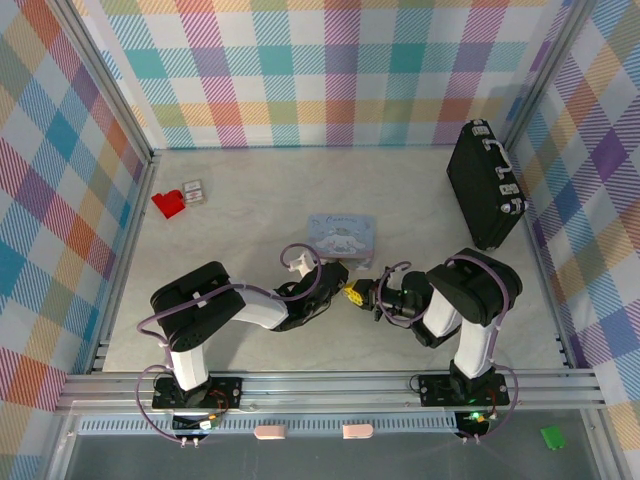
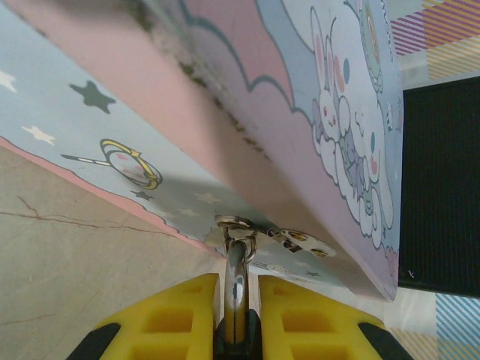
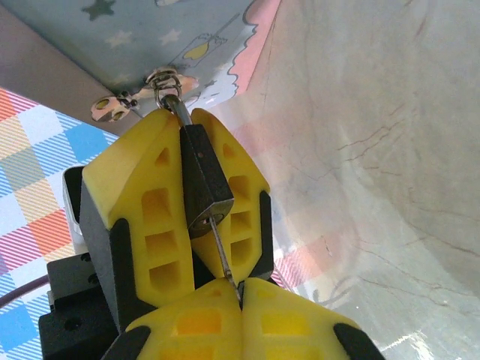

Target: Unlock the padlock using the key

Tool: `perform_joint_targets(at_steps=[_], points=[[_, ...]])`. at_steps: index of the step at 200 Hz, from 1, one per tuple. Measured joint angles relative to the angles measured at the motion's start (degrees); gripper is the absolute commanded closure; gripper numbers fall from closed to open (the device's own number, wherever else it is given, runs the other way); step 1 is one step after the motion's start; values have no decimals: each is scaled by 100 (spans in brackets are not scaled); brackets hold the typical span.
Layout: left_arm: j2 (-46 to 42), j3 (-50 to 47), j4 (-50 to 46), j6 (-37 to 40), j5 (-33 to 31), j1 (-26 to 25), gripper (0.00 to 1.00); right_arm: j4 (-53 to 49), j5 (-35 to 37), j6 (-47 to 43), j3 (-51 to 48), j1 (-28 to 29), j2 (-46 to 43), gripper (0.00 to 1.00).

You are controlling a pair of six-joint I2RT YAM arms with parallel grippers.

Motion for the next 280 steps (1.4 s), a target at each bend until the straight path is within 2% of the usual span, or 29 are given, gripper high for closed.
perform_joint_targets(at_steps=[81, 195, 280], points=[[0, -15, 2, 0, -42, 0, 100, -131, 17, -72, 37, -319, 68, 100], [0, -20, -42, 2, -348, 0, 100, -1405, 1421, 55, 151, 525, -811, 100], [0, -20, -76, 4, -398, 0, 100, -2210, 1663, 50, 293, 710, -1279, 100]])
